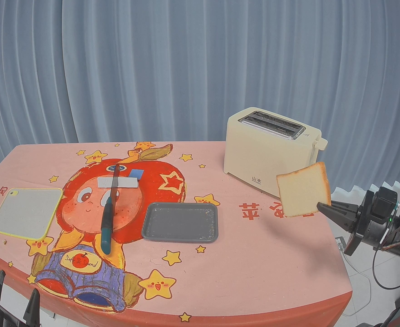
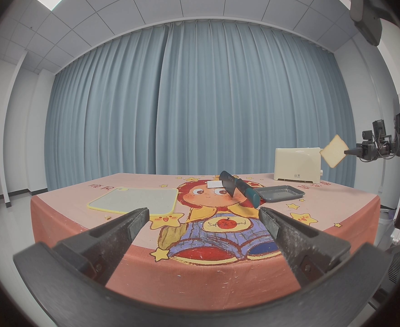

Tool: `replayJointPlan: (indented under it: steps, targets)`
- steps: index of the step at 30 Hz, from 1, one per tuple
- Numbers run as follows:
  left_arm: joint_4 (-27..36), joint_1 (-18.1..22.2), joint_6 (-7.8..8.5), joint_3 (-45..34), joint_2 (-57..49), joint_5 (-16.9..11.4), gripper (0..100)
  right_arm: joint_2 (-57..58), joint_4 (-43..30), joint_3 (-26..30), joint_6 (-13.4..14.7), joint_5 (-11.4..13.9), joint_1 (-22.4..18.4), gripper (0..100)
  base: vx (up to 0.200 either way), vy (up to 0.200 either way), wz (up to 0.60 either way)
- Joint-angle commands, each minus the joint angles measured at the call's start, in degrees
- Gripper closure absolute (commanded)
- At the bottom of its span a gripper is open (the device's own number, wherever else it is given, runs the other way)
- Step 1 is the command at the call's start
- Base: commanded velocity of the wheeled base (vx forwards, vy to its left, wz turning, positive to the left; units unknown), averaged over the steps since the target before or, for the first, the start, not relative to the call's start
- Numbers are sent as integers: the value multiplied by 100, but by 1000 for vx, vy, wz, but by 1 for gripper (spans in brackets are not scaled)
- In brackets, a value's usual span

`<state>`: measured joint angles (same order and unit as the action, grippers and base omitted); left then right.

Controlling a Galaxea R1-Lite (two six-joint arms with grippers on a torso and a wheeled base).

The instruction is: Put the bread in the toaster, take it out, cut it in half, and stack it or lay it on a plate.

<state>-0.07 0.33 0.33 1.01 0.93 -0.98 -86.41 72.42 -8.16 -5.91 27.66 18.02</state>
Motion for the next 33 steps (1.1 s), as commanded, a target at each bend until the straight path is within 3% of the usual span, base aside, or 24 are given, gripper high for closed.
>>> replayJointPlan:
  steps: [1,33]
  targets:
    - [-1,2,2,-101,-84,1,0,36,0,112,-42,3,0,100,0,0,0]
    - [-1,2,2,-101,-84,1,0,265,9,51,46,3,-343,100,0,0,0]
